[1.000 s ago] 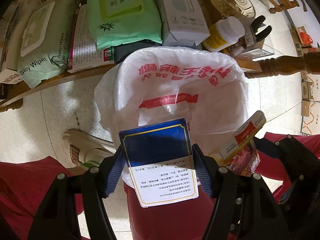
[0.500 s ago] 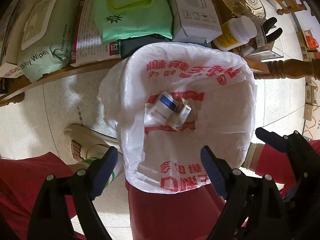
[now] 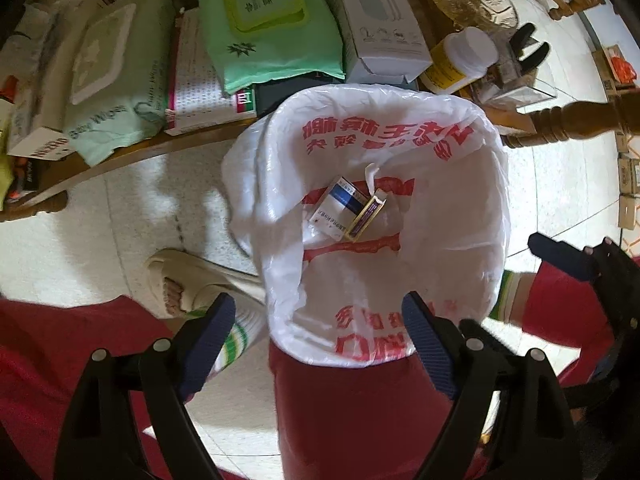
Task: Collect trash
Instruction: 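Open both tools to drop the boxes into the white bag, then move both tools back up over the remaining boxes on the table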
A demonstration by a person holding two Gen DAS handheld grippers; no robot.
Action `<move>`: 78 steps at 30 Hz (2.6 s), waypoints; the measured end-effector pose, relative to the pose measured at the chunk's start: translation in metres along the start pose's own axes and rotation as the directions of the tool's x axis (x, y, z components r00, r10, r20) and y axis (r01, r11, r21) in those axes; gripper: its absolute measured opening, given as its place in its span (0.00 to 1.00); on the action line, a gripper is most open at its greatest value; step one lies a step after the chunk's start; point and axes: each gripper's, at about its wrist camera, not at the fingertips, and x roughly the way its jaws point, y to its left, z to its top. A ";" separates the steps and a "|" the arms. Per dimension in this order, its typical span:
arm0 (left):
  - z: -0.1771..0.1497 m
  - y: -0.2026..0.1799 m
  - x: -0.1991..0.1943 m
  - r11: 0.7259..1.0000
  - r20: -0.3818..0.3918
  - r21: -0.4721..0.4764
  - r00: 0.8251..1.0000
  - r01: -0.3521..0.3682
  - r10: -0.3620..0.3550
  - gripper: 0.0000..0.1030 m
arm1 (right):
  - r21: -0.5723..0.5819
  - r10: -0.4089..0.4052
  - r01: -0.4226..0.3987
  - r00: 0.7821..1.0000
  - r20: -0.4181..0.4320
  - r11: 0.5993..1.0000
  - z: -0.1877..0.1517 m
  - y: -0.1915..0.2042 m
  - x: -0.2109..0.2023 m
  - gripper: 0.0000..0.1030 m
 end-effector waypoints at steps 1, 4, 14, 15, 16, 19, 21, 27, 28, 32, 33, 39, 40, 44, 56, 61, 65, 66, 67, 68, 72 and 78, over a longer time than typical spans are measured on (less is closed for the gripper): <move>-0.005 0.001 -0.007 1.000 0.009 0.005 1.000 -0.008 0.008 0.81 | -0.003 0.002 -0.002 1.000 0.008 1.000 -0.002 0.001 -0.006 0.75; -0.027 0.004 -0.038 0.999 0.065 0.016 0.997 -0.036 0.035 0.81 | -0.026 0.000 0.002 0.999 0.049 1.000 -0.011 0.005 -0.038 0.76; -0.096 0.015 -0.215 0.929 0.387 0.227 0.903 -0.291 0.188 0.88 | -0.269 0.018 0.043 0.975 0.221 0.962 -0.015 0.031 -0.202 0.93; -0.098 0.016 -0.240 0.913 0.427 0.249 0.883 -0.324 0.197 0.90 | -0.295 0.027 0.045 0.971 0.236 0.955 -0.012 0.034 -0.219 0.93; -0.100 0.018 -0.260 0.899 0.456 0.278 0.870 -0.338 0.186 0.91 | -0.317 0.036 0.045 0.968 0.247 0.947 -0.007 0.037 -0.233 0.93; -0.097 0.020 -0.317 0.857 0.519 0.371 0.846 -0.356 0.127 0.92 | -0.385 0.089 0.026 0.957 0.277 0.923 0.010 0.044 -0.279 0.93; -0.092 0.021 -0.347 0.817 0.547 0.428 0.830 -0.386 0.105 0.92 | -0.422 0.116 0.017 0.951 0.287 0.906 0.023 0.045 -0.303 0.93; -0.067 0.020 -0.404 0.731 0.562 0.537 0.825 -0.421 0.062 0.92 | -0.551 0.157 0.046 0.936 0.316 0.833 0.051 0.051 -0.370 0.94; -0.068 0.018 -0.409 0.715 0.567 0.555 0.823 -0.425 0.049 0.92 | -0.563 0.155 0.057 0.934 0.322 0.824 0.056 0.051 -0.378 0.94; -0.062 0.010 -0.418 0.638 0.585 0.610 0.810 -0.470 0.036 0.92 | -0.577 0.128 0.109 0.926 0.355 0.810 0.076 0.050 -0.400 0.94; -0.063 0.007 -0.418 0.624 0.586 0.620 0.810 -0.475 0.034 0.92 | -0.582 0.132 0.110 0.924 0.358 0.806 0.081 0.050 -0.405 0.94; -0.051 -0.001 -0.406 0.561 0.546 0.687 0.838 -0.462 0.022 0.92 | -0.625 0.162 0.105 0.921 0.354 0.773 0.103 0.056 -0.412 0.94; -0.049 0.001 -0.405 0.558 0.538 0.695 0.843 -0.454 0.016 0.92 | -0.633 0.170 0.098 0.922 0.349 0.768 0.107 0.057 -0.411 0.94; -0.037 0.008 -0.398 0.557 0.487 0.730 0.873 -0.395 -0.019 0.92 | -0.658 0.175 0.086 0.931 0.321 0.748 0.126 0.065 -0.401 0.94; 0.002 0.018 -0.357 0.490 0.317 0.837 0.946 -0.244 -0.070 0.92 | -0.701 0.254 -0.056 0.950 0.182 0.711 0.182 0.079 -0.360 0.94; 0.018 0.021 -0.342 0.482 0.265 0.855 0.961 -0.194 -0.084 0.92 | -0.701 0.260 -0.091 0.956 0.138 0.707 0.202 0.082 -0.335 0.94; 0.028 0.025 -0.333 0.476 0.242 0.862 0.966 -0.174 -0.087 0.92 | -0.703 0.266 -0.116 0.958 0.108 0.702 0.212 0.085 -0.315 0.94; 0.029 0.025 -0.330 0.474 0.233 0.865 0.968 -0.164 -0.091 0.92 | -0.701 0.268 -0.123 0.958 0.101 0.702 0.215 0.085 -0.311 0.94; 0.030 0.026 -0.328 0.473 0.225 0.867 0.970 -0.156 -0.093 0.92 | -0.699 0.269 -0.129 0.958 0.095 0.704 0.217 0.085 -0.306 0.94; 0.030 0.026 -0.325 0.472 0.222 0.868 0.971 -0.154 -0.091 0.92 | -0.695 0.268 -0.134 0.959 0.087 0.706 0.219 0.085 -0.300 0.94; 0.031 0.031 -0.321 0.475 0.213 0.868 0.972 -0.144 -0.096 0.92 | -0.685 0.274 -0.156 0.959 0.066 0.712 0.226 0.084 -0.285 0.94; 0.039 0.033 -0.318 0.484 0.193 0.867 0.975 -0.119 -0.106 0.92 | -0.691 0.257 -0.149 0.965 0.055 0.707 0.234 0.089 -0.269 0.94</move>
